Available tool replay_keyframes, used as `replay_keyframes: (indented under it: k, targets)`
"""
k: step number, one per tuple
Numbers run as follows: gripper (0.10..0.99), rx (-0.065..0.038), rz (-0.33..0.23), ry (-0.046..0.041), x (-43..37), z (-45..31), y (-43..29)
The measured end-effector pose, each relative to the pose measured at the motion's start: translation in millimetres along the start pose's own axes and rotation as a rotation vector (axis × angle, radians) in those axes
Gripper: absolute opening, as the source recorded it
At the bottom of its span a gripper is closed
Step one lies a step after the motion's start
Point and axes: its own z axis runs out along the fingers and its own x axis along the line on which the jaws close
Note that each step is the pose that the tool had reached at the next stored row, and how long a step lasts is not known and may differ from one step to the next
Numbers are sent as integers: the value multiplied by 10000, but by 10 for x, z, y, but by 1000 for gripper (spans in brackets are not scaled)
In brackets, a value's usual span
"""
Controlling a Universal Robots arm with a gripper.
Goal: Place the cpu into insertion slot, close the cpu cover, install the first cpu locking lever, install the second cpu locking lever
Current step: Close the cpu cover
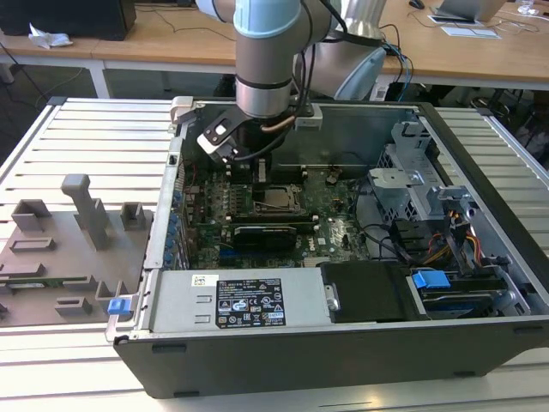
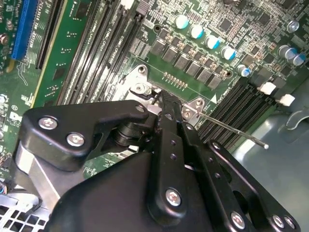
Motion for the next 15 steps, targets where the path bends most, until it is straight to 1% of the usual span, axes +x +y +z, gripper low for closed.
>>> replay_keyframes:
  k: [4,6,7,11,12,14,15]
  targets:
    - [106,-4,-32,68,0,2,135]
    - [106,-4,-38,84,0,2,180]
    - [106,-1,-42,93,-1,2,223]
    - [106,3,-49,108,0,3,328]
    - [106,3,-51,110,-1,-2,350]
    - [106,2,-49,111,-1,-37,350]
    - [106,2,-49,110,-2,-69,350]
